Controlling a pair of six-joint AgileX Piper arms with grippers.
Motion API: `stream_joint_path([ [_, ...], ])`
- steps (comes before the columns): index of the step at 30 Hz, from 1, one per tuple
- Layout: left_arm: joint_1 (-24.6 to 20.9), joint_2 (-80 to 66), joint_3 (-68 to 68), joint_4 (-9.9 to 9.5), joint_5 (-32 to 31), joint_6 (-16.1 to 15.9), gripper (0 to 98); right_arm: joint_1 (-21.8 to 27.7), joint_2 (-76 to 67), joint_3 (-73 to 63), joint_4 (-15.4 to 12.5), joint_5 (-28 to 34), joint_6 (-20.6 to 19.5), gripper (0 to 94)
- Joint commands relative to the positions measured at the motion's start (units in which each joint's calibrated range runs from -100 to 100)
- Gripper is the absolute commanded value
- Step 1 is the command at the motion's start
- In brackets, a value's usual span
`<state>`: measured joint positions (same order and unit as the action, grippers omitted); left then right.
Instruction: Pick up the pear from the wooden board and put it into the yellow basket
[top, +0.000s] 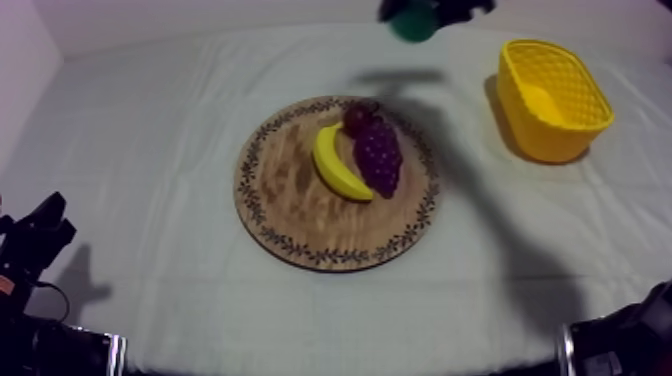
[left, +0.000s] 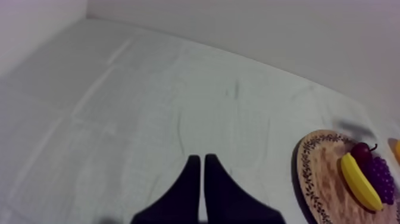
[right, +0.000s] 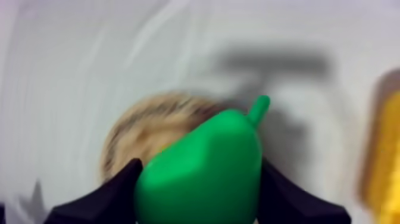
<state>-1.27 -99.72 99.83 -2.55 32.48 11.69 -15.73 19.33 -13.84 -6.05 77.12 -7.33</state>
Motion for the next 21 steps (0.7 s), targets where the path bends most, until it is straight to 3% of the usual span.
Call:
stream_joint_path([
  [1, 0.00, -0.02, -0.05, -0.01, 0.01, 0.00, 0.1, 7.56, 0.31, 0.80, 1.25, -1.17, 0.41, 35.6],
  [9, 0.00, -0.02, -0.05, -0.01, 0.01, 0.00, 0.1, 16.50, 1.60, 6.21, 3.50, -6.89, 1.58, 35.3],
  [17, 0.00, -0.02, -0.05, -0.01, 0.01, 0.00, 0.1, 19.15, 2.38, 13.28, 5.53, -11.83, 0.96, 36.6],
  [21, 0.00, -0.02, -0.05, -0.01, 0.01, 0.00, 0.1, 19.79, 2.46, 16.64, 6.01, -13.62, 0.83, 44.7],
])
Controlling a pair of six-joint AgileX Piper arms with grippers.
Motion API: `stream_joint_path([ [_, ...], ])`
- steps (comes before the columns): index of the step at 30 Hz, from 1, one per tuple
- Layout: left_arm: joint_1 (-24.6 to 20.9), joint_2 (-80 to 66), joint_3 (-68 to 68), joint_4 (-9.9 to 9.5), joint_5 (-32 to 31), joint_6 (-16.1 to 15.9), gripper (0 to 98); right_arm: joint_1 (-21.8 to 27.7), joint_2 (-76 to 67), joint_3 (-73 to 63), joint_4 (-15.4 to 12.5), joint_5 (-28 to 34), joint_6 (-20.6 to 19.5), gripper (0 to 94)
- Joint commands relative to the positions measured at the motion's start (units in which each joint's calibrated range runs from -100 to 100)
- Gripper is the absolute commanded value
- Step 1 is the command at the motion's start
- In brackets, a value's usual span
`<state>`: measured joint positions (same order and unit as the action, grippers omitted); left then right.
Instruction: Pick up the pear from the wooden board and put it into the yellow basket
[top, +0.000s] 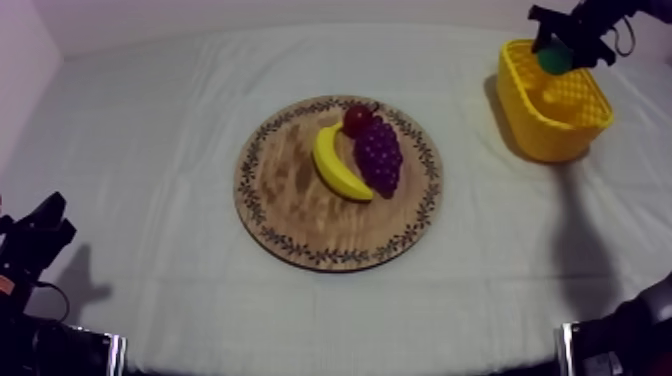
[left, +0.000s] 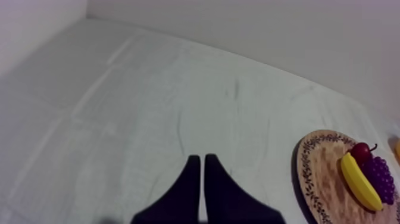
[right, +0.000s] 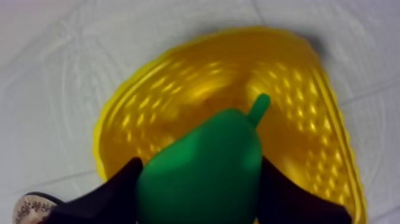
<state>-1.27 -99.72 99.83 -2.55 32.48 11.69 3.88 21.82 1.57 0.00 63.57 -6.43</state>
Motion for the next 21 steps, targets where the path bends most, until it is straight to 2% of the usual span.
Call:
stream_joint_path([
  [1, 0.00, -0.02, -0.05, -0.01, 0.01, 0.00, 0.1, 0.41, -0.10, 1.98, -0.09, -0.35, 0.01, 49.1],
  [4, 0.00, -0.02, -0.05, -0.01, 0.01, 0.00, 0.1, 1.35, -1.04, 4.46, -0.72, -1.56, 0.86, 61.3],
  [6, 0.00, -0.02, -0.05, -0.01, 0.01, 0.00, 0.1, 1.89, -2.54, 6.28, -1.06, -2.63, 1.51, 65.3],
  [11, 0.00, -0.02, -0.05, -0.01, 0.01, 0.00, 0.1, 2.25, -9.92, 11.56, -0.88, -4.81, 2.32, 65.3],
  [16, 0.00, -0.02, -0.05, -0.01, 0.01, 0.00, 0.1, 1.62, -23.69, 20.97, -0.29, -8.01, 3.45, 52.9],
  [21, 0.00, -0.02, -0.05, -0.01, 0.01, 0.00, 0.1, 0.62, -42.20, 36.66, 0.42, -15.68, 4.82, 32.3],
])
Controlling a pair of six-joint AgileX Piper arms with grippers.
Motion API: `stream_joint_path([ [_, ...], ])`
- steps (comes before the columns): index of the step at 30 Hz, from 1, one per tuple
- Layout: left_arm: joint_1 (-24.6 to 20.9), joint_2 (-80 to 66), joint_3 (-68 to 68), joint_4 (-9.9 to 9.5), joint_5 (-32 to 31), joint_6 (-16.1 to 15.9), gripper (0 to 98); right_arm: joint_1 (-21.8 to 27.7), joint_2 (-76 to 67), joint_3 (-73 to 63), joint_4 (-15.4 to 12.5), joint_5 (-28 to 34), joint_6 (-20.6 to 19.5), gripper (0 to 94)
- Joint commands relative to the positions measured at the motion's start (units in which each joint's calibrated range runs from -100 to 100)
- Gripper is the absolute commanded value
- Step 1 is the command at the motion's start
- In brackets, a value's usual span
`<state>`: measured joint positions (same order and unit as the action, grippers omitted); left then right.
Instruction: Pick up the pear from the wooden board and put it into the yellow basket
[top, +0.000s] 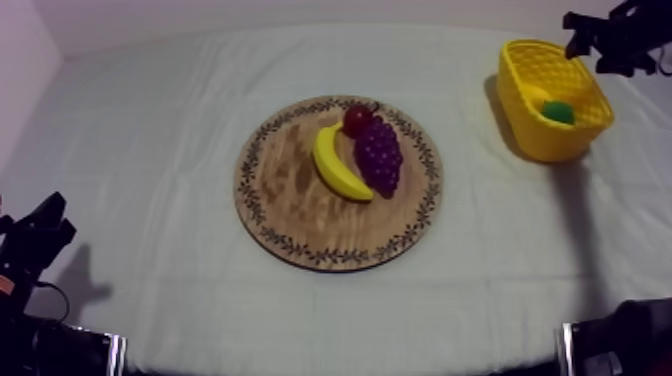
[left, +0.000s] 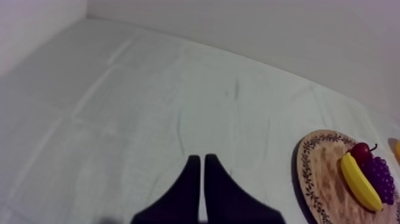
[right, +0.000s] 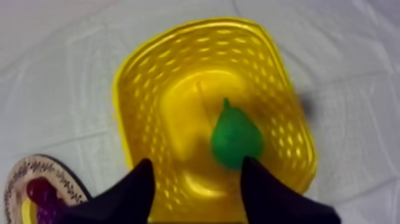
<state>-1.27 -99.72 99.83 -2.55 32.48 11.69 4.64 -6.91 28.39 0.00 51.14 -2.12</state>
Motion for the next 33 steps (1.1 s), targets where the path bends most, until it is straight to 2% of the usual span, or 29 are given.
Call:
stream_joint_path([
  [1, 0.00, -0.02, -0.05, -0.01, 0.01, 0.00, 0.1, -0.36, -17.31, 13.56, 0.32, -5.23, 1.21, 27.1],
  [4, 0.00, -0.02, -0.05, -0.01, 0.01, 0.00, 0.1, -1.07, -28.82, 25.41, -0.80, -10.84, 4.07, 11.2],
  [8, 0.00, -0.02, -0.05, -0.01, 0.01, 0.00, 0.1, -1.82, -43.14, 40.52, -2.27, -14.92, 6.81, 2.9],
  [14, 0.00, -0.02, -0.05, -0.01, 0.01, 0.00, 0.1, -1.53, -60.33, 59.17, -4.46, -17.84, 9.73, 0.6],
  [17, 0.00, -0.02, -0.05, -0.01, 0.01, 0.00, 0.1, -1.30, -67.68, 65.30, -5.16, -16.09, 10.86, 0.4],
  [22, 0.00, -0.02, -0.05, -0.01, 0.01, 0.01, 0.1, -1.41, -75.89, 69.64, -4.33, -13.04, 10.15, 0.3],
  [26, 0.00, -0.02, -0.05, -0.01, 0.01, 0.00, 0.1, -1.14, -80.44, 70.72, -3.12, -14.56, 9.38, 1.8],
  [33, 0.00, -0.02, -0.05, -0.01, 0.01, 0.00, 0.1, -1.08, -85.94, 71.33, -1.54, -16.52, 13.97, 0.7],
])
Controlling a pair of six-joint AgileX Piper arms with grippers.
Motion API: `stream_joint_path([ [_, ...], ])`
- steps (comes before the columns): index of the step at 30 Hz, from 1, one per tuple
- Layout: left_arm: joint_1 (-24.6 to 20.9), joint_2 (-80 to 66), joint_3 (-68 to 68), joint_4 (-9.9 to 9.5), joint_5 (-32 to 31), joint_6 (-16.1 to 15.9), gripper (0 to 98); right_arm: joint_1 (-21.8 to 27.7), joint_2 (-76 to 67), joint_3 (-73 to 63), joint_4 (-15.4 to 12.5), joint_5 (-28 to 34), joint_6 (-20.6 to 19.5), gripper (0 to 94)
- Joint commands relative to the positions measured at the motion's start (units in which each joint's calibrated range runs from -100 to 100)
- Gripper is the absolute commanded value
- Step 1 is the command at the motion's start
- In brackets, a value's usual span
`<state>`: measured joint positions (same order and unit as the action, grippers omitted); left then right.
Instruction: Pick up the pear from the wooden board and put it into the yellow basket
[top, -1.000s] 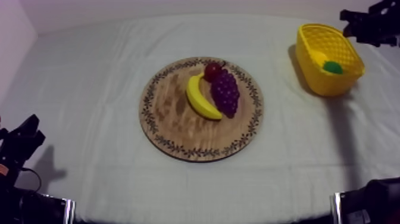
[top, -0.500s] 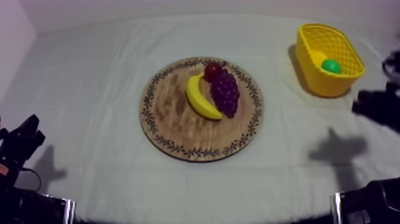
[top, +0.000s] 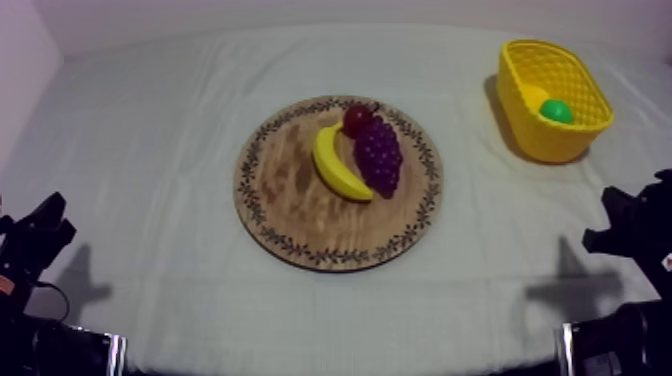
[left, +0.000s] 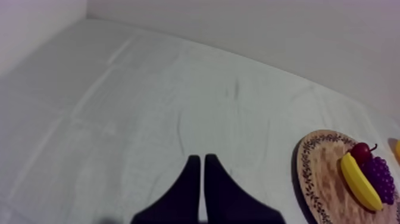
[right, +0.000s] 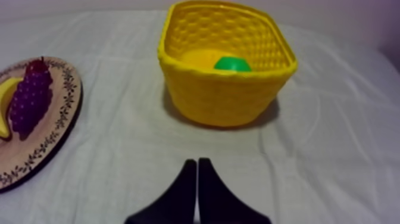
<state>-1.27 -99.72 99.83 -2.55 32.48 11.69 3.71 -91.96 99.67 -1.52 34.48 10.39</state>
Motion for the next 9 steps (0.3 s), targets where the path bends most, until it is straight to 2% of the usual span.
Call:
stream_joint_path([
  [1, 0.00, -0.02, -0.05, -0.01, 0.01, 0.00, 0.1, -0.34, -1.51, 0.07, 0.01, 0.40, 1.60, 0.6],
  [9, 0.00, -0.02, -0.05, -0.01, 0.01, 0.00, 0.1, -1.14, -3.58, 0.10, 0.03, 1.48, 0.54, 0.5],
])
